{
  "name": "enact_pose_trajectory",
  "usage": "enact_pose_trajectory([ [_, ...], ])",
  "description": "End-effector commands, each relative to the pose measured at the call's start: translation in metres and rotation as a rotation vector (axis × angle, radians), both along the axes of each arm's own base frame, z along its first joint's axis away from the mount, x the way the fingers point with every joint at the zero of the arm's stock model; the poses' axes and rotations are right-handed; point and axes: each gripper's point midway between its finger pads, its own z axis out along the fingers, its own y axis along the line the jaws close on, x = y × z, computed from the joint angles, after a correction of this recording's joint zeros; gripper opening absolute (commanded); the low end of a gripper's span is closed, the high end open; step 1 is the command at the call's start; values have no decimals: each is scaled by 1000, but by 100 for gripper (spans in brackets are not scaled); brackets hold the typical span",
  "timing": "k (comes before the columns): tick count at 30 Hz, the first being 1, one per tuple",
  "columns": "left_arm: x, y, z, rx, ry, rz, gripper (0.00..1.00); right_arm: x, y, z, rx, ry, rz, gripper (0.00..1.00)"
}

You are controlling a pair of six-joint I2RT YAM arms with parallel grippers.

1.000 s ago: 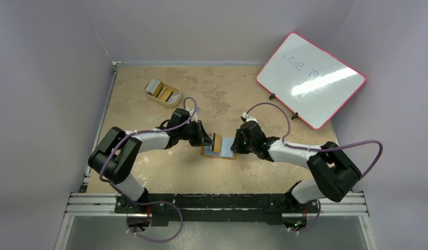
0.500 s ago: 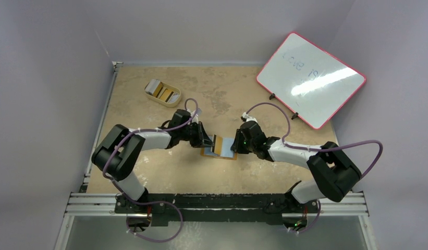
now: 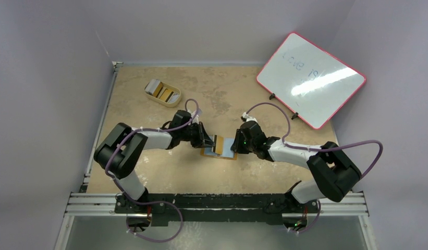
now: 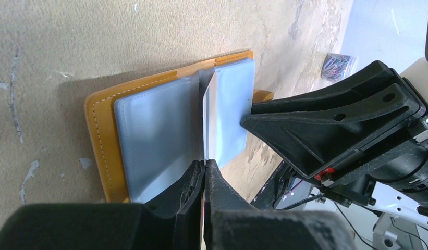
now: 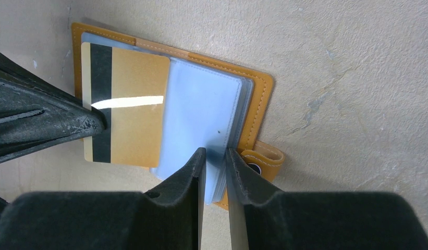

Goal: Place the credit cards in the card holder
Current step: Insert the credit card into the card holder.

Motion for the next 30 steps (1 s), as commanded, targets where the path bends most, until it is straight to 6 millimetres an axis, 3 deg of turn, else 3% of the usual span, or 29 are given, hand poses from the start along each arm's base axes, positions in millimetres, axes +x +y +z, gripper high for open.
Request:
enact_pose_trajectory([
  [1,2,-8,0,-20,-16,-1,0,-2,-4,-4,-21,3,-4,23],
  [14,-9,-10,-10,20,8,-23,0,1,-3,2,-27,-8,1,24],
  [21,-21,6,-23,133,20,-73,0,1,-5,4,-41,-10,2,24],
  [30,-8,-4,-15,107,-1,-74,0,3,1,18,-8,-27,20,26],
])
